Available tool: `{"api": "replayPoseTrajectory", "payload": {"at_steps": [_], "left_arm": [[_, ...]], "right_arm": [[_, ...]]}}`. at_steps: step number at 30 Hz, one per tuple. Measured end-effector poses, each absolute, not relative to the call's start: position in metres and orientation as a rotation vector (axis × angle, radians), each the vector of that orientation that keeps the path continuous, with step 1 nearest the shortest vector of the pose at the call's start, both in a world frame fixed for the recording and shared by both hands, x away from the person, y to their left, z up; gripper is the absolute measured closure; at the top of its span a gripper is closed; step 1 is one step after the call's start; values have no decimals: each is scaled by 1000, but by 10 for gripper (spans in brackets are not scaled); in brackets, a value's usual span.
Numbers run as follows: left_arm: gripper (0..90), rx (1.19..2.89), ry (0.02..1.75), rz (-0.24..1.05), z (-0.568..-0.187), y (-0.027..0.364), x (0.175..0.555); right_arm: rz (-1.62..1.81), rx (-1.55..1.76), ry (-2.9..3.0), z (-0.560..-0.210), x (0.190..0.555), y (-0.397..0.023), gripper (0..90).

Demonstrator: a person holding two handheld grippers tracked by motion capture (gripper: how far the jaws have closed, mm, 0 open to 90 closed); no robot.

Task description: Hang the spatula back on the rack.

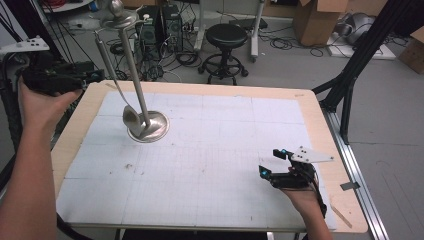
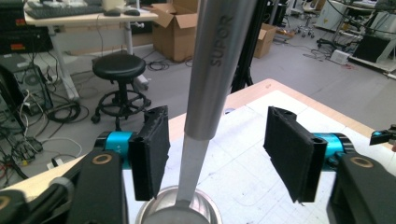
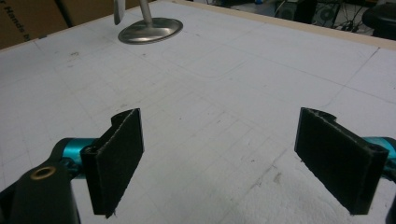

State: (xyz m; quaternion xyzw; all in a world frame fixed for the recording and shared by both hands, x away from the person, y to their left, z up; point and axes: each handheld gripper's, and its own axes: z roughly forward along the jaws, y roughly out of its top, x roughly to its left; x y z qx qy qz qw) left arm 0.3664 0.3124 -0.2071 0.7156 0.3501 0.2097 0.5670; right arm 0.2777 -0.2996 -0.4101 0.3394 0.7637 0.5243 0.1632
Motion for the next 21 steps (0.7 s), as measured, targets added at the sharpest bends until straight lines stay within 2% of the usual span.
{"api": "replayPoseTrajectory", "payload": {"at_steps": [15,21], "left_arm": [[291,1700,734,496,-201,306,338],[181,1705,696,481,-204,289,327]], "right_arm": [[1493,961,2184,-411,278,-299,148],[1495,960,2183,-410,278,-299,149]]}}
